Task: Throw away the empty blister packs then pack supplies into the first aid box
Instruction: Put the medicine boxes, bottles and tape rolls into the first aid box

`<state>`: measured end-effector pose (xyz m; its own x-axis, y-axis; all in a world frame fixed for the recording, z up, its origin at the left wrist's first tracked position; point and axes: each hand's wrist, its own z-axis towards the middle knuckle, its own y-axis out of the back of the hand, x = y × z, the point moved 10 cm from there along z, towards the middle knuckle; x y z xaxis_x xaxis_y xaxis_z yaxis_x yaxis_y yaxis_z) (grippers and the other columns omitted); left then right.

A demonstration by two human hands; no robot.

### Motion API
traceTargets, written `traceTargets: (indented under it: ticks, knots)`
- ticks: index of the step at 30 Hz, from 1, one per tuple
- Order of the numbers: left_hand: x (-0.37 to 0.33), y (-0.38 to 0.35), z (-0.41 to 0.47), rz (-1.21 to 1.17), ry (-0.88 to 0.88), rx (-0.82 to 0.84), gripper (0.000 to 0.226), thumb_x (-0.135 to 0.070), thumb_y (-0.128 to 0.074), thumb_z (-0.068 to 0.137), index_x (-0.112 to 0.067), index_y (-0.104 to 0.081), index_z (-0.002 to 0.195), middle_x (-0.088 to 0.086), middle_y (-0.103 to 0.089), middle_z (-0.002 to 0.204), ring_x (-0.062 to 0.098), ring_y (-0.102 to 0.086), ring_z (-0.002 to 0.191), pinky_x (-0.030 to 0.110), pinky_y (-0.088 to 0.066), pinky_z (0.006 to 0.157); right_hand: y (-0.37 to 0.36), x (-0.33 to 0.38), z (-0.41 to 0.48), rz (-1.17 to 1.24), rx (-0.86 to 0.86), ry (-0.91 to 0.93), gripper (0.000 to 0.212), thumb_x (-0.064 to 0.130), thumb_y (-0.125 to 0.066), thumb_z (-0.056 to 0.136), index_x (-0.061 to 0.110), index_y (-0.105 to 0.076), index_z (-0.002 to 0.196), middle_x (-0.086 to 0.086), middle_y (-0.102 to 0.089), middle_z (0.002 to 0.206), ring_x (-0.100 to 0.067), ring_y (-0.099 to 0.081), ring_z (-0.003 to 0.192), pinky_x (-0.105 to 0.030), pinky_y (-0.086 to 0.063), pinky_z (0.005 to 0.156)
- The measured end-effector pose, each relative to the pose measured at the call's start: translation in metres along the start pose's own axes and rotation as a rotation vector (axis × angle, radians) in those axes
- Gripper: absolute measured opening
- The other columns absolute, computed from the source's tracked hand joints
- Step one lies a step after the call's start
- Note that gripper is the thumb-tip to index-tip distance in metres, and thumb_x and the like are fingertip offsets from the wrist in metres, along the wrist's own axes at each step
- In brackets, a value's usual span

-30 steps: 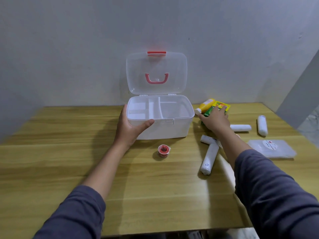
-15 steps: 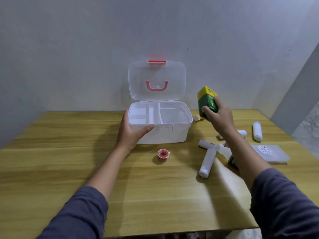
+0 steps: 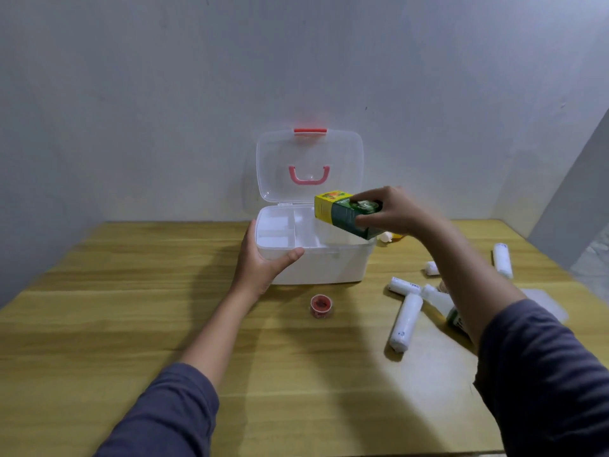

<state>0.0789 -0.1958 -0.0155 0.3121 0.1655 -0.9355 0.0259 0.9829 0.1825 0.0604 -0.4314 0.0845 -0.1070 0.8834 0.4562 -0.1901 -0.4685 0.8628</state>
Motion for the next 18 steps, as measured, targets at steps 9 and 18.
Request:
traceTargets:
  ticks: [9,18]
  knots:
    - [0.003,0.002,0.0,0.018,0.021,0.01,0.11,-0.059,-0.084,0.054,-0.025,-0.042,0.151,-0.004,-0.057,0.145,0.018,-0.053,0.136,0.046,-0.046,0.115,-0.02,0.005,0.009,-0.062,0.129,0.042,0.045,0.019,-0.069,0.073,0.023,-0.061,0.118,-0.008,-0.056,0.125,-0.017,-0.046,0.099,-0.028,-0.047,0.075]
    - [0.005,0.001,0.002,0.001,0.013,-0.006,0.11,-0.056,-0.085,0.054,-0.022,-0.043,0.15,-0.002,-0.058,0.145,0.018,-0.054,0.137,0.045,-0.045,0.117,-0.058,0.008,0.027,-0.038,0.25,0.059,0.044,0.02,-0.071,0.07,0.03,-0.063,0.112,-0.003,-0.054,0.122,-0.018,-0.048,0.103,-0.027,-0.042,0.08]
